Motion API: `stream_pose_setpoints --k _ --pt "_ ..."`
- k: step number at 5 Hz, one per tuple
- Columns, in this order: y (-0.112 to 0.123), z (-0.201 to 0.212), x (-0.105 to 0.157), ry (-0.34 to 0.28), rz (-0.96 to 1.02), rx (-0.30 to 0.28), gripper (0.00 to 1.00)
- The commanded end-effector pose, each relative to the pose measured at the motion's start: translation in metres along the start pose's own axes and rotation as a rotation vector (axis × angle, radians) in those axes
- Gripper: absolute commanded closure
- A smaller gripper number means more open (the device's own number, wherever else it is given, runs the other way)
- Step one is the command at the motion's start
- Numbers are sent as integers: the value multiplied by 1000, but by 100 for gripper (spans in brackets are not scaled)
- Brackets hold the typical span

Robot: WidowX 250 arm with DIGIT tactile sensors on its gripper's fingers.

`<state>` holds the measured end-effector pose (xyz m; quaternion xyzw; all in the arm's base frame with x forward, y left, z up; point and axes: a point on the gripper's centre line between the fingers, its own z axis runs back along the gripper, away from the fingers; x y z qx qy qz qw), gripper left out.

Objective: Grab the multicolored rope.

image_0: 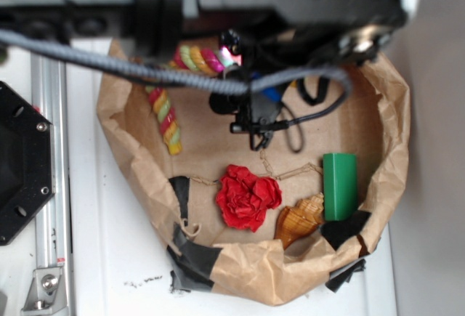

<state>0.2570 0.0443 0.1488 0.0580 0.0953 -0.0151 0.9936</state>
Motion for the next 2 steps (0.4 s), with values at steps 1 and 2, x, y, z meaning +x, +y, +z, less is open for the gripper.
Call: stream_pose_setpoints --k 1,2 --pt "-18 21 -6 -134 214 -48 100" --pt "-25 21 -4 -190 246 -50 100"
